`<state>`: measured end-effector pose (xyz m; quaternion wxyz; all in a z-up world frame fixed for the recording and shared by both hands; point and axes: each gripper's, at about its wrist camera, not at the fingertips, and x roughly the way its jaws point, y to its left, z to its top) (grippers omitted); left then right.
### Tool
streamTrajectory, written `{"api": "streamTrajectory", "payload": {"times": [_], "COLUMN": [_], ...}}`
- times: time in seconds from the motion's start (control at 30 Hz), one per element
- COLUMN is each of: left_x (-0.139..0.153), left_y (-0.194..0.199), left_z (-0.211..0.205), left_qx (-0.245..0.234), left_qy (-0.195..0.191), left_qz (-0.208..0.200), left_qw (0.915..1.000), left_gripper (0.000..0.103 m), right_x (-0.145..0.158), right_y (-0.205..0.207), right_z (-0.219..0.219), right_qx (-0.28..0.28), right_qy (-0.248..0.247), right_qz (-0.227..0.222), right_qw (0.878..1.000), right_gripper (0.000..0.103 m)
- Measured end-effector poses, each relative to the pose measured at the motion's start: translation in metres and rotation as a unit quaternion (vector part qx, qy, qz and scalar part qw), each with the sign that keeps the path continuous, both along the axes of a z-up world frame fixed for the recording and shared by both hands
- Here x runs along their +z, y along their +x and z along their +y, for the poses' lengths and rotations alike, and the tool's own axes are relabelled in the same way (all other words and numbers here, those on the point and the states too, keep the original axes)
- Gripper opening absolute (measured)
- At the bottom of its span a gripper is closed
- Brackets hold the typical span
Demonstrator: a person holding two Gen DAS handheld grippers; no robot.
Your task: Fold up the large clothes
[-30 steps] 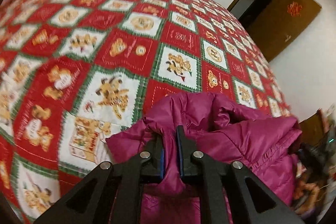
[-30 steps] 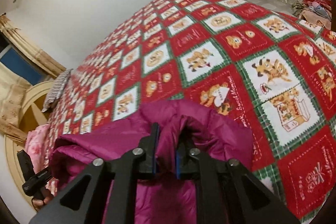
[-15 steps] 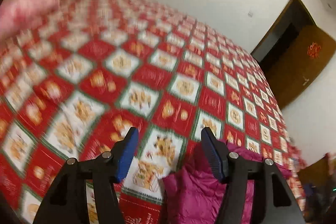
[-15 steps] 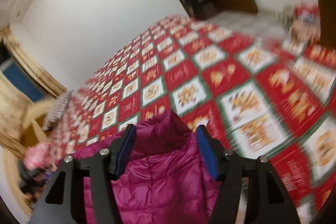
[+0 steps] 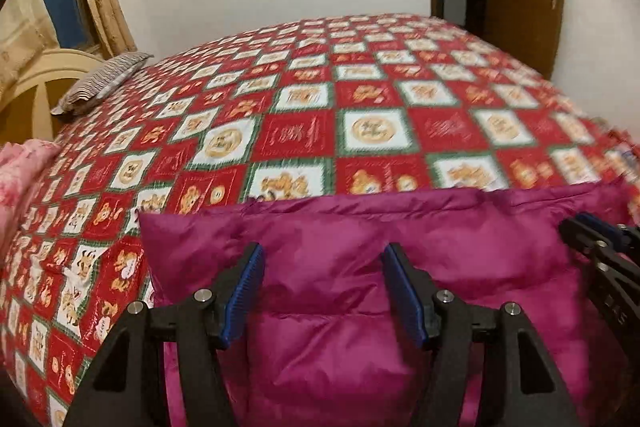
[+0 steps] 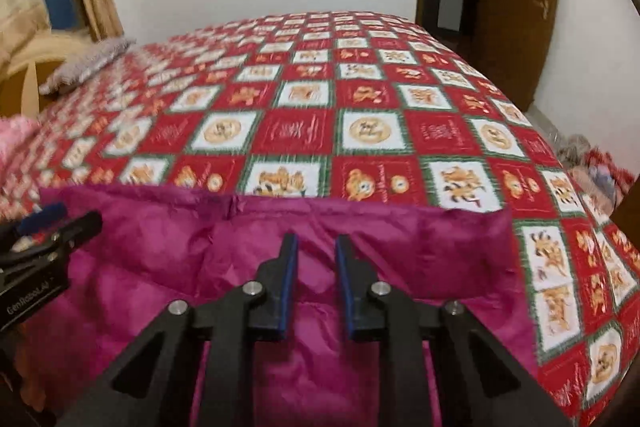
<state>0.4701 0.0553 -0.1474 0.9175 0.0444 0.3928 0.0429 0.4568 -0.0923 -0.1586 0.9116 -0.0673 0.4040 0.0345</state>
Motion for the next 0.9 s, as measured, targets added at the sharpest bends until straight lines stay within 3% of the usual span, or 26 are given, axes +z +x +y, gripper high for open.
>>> {"api": "streamTrajectory", "payload": {"times": [0.17, 0.4, 0.63, 0.77, 0.9], "left_x": [-0.027, -0.040, -0.046, -0.044, -0.034], "left_y": [0.005, 0.016, 0.020, 0.019, 0.014], "left_z": [0.009, 0.013, 0.013, 0.015, 0.022], "left_qx": [0.010, 0.011, 0.014, 0.009, -0.009], "left_qy": [-0.039, -0.076, -0.081, -0.085, -0.096], "left_qz": [-0.011, -0.009, -0.003, 0.003, 0.019], "left_qw": [0.9991, 0.9970, 0.9966, 0.9963, 0.9951], "left_gripper": [0.068, 0.069, 0.070, 0.070, 0.070], "right_x": [-0.019, -0.030, -0.033, -0.024, 0.016], "right_y": [0.002, 0.009, 0.011, 0.013, -0.007], "right_z": [-0.007, -0.017, -0.015, -0.024, -0.058], "right_qx": [-0.004, 0.008, 0.008, 0.008, -0.018], "right_qy": [0.023, 0.080, 0.078, 0.089, 0.068], "right_qz": [0.002, 0.013, 0.009, 0.026, -0.022], "right_qw": [1.000, 0.997, 0.997, 0.996, 0.997], "right_gripper": [0.020, 0.020, 0.020, 0.019, 0.017]}}
